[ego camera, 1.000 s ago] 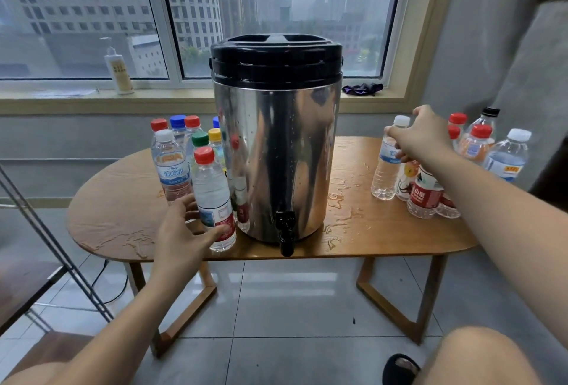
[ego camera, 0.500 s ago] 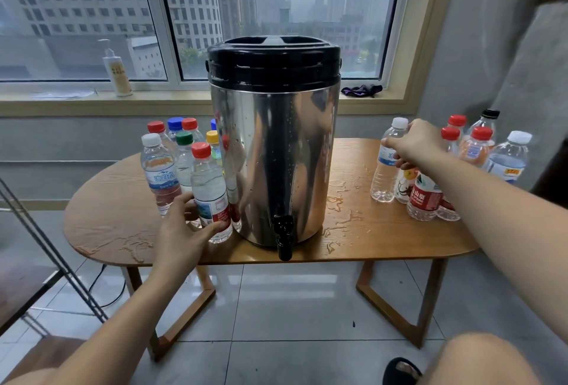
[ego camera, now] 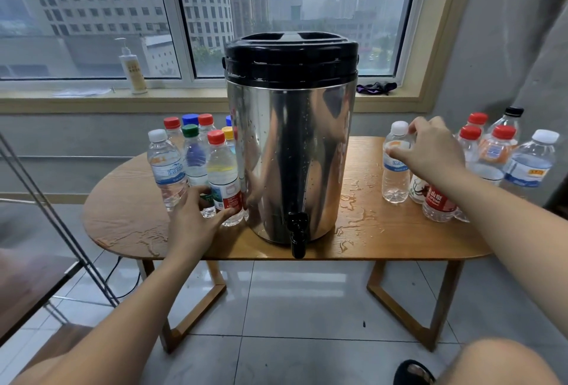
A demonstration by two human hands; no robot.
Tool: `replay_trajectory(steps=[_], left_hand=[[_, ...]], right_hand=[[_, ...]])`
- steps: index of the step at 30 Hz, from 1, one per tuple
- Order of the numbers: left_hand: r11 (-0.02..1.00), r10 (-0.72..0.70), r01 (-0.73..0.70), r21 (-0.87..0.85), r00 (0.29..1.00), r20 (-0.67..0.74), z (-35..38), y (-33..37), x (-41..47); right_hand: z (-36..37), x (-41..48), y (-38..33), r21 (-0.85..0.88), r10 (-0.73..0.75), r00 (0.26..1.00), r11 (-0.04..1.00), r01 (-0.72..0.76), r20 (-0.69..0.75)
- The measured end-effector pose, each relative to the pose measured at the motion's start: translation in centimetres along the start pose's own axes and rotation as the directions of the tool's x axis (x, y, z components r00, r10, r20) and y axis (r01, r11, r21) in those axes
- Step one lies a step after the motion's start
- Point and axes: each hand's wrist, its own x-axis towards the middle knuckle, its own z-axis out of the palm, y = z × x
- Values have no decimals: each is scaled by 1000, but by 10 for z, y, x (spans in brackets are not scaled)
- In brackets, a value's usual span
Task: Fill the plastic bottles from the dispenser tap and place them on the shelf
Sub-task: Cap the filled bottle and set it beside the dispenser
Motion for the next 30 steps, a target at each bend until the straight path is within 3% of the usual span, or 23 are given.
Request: replay_trajectory(steps=[13,21,30], left_hand=[[1000,-8,8,-8,999,46,-12,-10,12],[993,-5,9,-120,999,36,-34,13,-14],[942,102,-31,-334,975,197,-50,60,-69]], right_hand=[[-20,-57,-45,289,-89,996,954,79,21],[-40,-118,-79,459,-191,979,878,139,70],[-13,-188,-89,549,-282,944,823,147,171]])
